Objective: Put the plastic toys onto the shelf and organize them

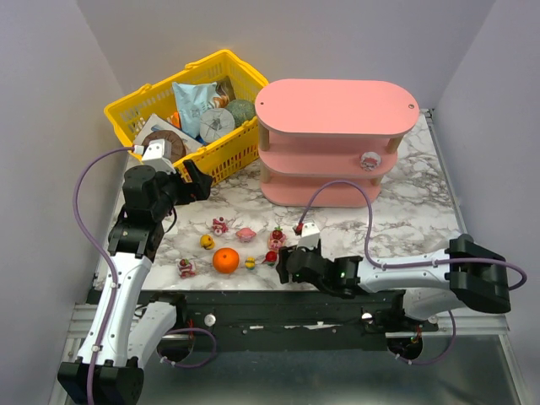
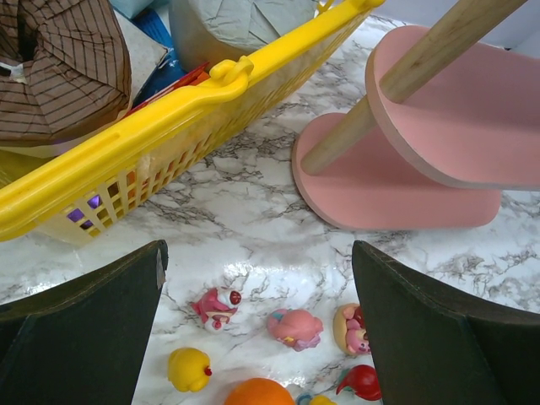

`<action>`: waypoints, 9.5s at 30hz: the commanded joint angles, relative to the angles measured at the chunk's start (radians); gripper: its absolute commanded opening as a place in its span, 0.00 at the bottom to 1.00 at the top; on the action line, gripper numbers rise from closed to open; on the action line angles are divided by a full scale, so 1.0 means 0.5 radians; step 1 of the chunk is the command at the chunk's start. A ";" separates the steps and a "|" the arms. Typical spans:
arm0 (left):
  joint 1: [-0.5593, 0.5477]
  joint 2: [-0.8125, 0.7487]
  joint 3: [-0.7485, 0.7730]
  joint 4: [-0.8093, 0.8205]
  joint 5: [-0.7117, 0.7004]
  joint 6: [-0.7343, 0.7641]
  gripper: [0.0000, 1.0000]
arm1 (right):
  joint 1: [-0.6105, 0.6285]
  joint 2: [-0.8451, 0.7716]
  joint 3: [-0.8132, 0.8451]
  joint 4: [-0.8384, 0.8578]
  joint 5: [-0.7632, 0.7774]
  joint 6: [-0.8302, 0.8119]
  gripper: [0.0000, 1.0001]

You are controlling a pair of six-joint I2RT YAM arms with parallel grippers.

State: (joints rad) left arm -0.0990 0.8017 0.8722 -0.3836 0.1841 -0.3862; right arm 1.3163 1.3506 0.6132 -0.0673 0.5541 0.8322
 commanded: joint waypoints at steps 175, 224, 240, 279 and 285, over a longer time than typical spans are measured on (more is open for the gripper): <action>0.011 -0.026 -0.063 -0.003 0.034 0.033 0.99 | -1.249 0.023 1.133 -0.712 0.134 -0.916 0.11; 0.011 0.001 -0.057 -0.009 0.040 0.030 0.99 | -1.249 -0.081 0.676 -0.099 0.383 -0.968 0.26; 0.011 0.004 -0.057 -0.012 0.034 0.036 0.99 | -1.249 0.032 0.663 -0.022 0.416 -1.057 0.25; 0.011 -0.002 -0.060 -0.015 0.040 0.036 0.99 | -1.255 -0.185 0.614 0.003 0.358 -1.180 0.64; 0.011 0.001 -0.060 -0.015 0.040 0.036 0.99 | -1.255 -0.228 0.645 -0.019 0.340 -1.180 0.67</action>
State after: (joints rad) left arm -0.0990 0.8043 0.8520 -0.3912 0.1951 -0.3851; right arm 0.6960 1.2629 0.9291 -0.0452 0.7376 0.2489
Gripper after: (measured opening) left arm 0.988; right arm 0.662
